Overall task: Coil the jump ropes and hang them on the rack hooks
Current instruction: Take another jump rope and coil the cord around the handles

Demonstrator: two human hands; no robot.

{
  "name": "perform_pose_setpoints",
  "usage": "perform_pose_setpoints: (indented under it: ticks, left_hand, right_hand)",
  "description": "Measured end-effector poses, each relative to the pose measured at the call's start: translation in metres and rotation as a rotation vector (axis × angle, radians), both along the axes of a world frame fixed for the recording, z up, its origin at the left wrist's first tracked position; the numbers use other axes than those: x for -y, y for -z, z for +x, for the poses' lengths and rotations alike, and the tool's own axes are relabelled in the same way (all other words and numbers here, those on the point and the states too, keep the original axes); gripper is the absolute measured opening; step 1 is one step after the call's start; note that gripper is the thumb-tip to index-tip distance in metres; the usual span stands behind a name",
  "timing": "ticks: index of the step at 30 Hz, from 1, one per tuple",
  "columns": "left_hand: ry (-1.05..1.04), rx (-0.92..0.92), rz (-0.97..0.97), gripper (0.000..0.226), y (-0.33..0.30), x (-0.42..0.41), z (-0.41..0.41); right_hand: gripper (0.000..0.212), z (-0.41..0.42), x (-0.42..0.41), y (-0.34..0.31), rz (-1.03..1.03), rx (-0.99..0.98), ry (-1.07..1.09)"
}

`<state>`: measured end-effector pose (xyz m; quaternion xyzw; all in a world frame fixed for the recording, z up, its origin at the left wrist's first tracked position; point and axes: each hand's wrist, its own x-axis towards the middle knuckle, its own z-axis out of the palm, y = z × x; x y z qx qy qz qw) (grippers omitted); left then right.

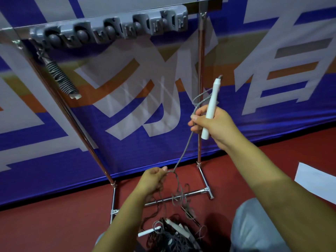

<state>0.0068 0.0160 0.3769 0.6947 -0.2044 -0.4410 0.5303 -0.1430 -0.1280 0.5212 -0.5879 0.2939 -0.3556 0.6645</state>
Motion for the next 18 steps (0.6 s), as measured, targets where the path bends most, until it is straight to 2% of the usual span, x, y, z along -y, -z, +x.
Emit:
perform_pose_setpoints:
  ticks: [3,5,7,9,11,15,18]
  left_hand:
    - [-0.232,-0.063,0.085,0.032,0.004,-0.004,0.026]
    - [-0.429,-0.178,0.111,0.031,0.01,-0.017,0.049]
    - [-0.652,-0.433,0.031,0.03,0.015,-0.03,0.071]
    - [-0.751,-0.678,-0.115,0.03,0.009,-0.034,0.08]
    - [-0.7,-0.81,-0.221,0.024,-0.01,-0.024,0.075]
    - [-0.401,-0.934,-0.336,0.009,-0.066,0.002,0.045]
    - [-0.296,-0.924,-0.374,0.021,-0.104,0.011,0.027]
  right_hand:
    - [0.015,-0.011,0.015,0.005,0.012,0.01,0.117]
    - [0.018,-0.023,0.03,0.007,0.019,0.05,0.241]
    - [0.018,-0.036,0.046,0.008,0.008,0.061,0.356]
    - [0.017,-0.042,0.053,0.012,0.001,0.003,0.358]
    - [0.017,-0.033,0.046,0.023,0.038,-0.089,0.249]
    - [0.011,-0.002,0.022,0.057,0.117,-0.341,0.059]
    - [0.009,0.004,0.012,0.066,0.134,-0.511,-0.082]
